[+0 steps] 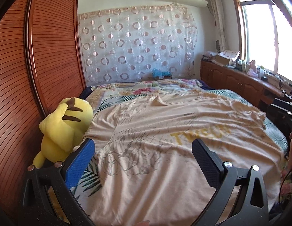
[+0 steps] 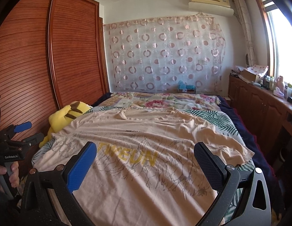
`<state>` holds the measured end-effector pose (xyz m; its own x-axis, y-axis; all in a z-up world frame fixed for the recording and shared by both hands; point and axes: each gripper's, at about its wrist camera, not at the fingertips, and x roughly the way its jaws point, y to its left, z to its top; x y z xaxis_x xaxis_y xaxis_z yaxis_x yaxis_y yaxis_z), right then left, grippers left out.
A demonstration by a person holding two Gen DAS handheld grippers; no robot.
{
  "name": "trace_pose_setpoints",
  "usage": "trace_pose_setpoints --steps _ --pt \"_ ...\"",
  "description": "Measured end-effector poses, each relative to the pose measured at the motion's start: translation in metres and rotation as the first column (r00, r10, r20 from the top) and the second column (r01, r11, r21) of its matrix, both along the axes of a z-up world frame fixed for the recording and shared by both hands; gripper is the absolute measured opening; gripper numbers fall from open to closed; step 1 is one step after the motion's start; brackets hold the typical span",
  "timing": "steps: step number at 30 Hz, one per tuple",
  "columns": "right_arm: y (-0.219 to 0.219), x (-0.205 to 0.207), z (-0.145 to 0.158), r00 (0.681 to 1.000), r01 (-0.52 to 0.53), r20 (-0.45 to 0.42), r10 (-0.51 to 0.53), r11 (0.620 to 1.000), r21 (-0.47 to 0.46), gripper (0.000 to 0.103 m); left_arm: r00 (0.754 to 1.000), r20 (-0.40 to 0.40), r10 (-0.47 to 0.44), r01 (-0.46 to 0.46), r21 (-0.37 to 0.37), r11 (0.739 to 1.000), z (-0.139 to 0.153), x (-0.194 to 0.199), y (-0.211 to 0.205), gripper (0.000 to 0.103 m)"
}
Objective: Fold small clothes
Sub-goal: 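Lower the left gripper to the T-shirt hem edge and close on it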
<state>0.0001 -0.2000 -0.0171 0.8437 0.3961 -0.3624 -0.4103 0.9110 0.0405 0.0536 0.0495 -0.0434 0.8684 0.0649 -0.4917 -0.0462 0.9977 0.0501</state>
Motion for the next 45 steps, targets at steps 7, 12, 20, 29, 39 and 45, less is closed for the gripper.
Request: trace_pose_setpoints --steps 7,12,20,29,39,45 --pt "0.010 0.037 -0.010 0.996 -0.047 -0.081 0.045 0.999 -0.017 0.103 0.998 -0.055 0.004 -0.006 -0.023 1.000 -0.021 0.030 0.036 0.103" --pt "0.017 0.057 -0.010 0.987 -0.081 -0.144 0.075 0.996 -0.039 0.103 0.992 -0.117 0.054 -0.058 -0.028 0.998 -0.025 0.051 0.070 0.103" --pt "0.038 0.092 -0.002 0.969 -0.155 -0.203 0.138 0.985 -0.072 0.102 0.975 -0.196 0.101 -0.117 -0.072 0.990 -0.039 0.074 0.121 0.097" --pt "0.053 0.119 0.006 0.947 -0.255 -0.233 0.223 0.960 -0.119 0.102 0.930 -0.348 0.122 -0.183 -0.149 0.972 -0.068 0.093 0.154 0.059" --pt "0.059 0.142 -0.003 0.938 -0.266 -0.267 0.220 0.953 -0.148 0.102 0.913 -0.384 0.137 -0.174 -0.062 0.983 -0.077 0.099 0.146 0.014" --pt "0.067 0.143 -0.011 0.951 -0.229 -0.250 0.184 0.960 -0.164 0.102 0.938 -0.320 0.134 -0.130 0.034 0.991 -0.055 0.100 0.130 0.009"
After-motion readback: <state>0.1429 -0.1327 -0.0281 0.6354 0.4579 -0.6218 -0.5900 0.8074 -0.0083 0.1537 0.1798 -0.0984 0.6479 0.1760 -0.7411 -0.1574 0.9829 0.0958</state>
